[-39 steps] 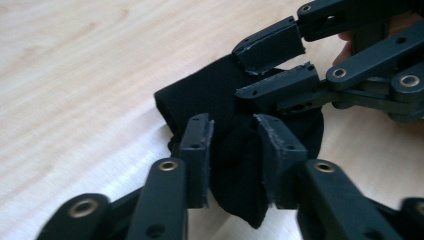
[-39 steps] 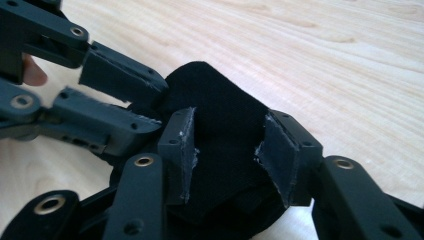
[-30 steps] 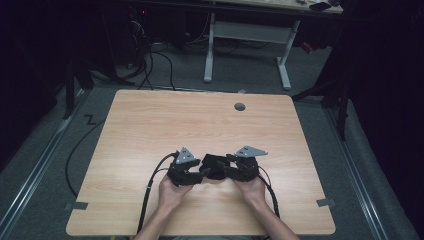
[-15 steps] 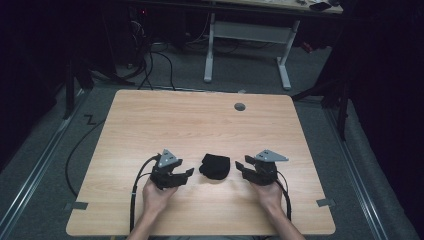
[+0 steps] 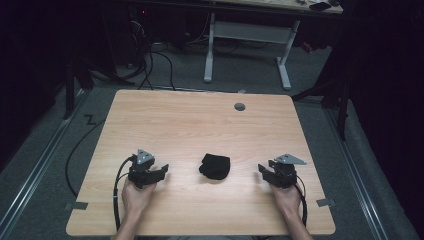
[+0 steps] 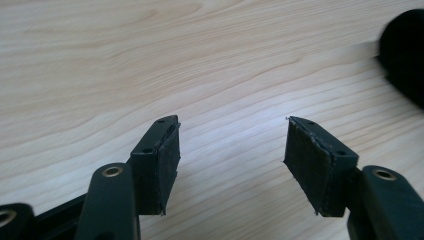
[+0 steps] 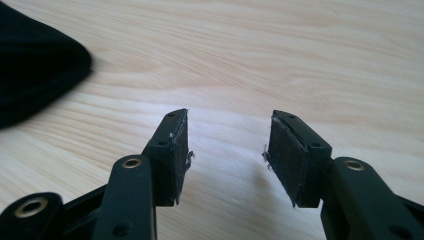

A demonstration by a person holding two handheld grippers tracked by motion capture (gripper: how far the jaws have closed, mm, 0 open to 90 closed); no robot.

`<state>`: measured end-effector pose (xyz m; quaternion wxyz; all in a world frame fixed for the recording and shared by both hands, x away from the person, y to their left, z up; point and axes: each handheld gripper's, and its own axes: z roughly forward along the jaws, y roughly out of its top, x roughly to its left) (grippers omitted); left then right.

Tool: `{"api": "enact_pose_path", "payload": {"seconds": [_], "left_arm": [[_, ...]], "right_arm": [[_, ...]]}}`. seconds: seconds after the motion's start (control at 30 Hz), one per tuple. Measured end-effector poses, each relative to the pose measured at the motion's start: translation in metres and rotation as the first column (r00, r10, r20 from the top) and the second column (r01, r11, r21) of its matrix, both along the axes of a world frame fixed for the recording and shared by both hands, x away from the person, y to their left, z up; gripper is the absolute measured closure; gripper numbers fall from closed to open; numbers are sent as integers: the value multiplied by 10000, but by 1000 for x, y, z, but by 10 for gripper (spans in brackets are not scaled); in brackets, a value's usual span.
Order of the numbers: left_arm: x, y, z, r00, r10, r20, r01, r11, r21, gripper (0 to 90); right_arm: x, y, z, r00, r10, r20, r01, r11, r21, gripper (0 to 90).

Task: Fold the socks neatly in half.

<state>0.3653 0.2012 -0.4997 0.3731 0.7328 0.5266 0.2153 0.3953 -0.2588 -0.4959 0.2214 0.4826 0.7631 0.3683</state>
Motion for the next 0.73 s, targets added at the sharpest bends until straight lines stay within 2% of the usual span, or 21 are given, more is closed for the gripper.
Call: {"api": "enact_pose_path", "payload": {"seconds": [0.13,0.27,0.33,0.5,0.73], "left_arm": [[1,7,-5,9994,312,-146,-306,9987,410,384],[2,9,-8,9989,473,15,-473,9968,637,374],[3,8,-9,9988,474,84,-480,9955,815,362],[4,8,-9,9989,465,66,-468,9957,799,337],[4,8,-9,9992,409,42,-411,9960,800,313]], "right_arm": [[-1,-9,-3,9993,-387,1,386,9989,-256,496],[0,-11,-9,9988,-468,-108,461,9971,-609,466],[0,-12,-9,9983,-553,-171,543,9970,-546,452],[1,-12,-10,9980,-590,-236,577,9970,-507,408],[1,-12,-10,9979,-602,-242,589,9970,-511,401]]}}
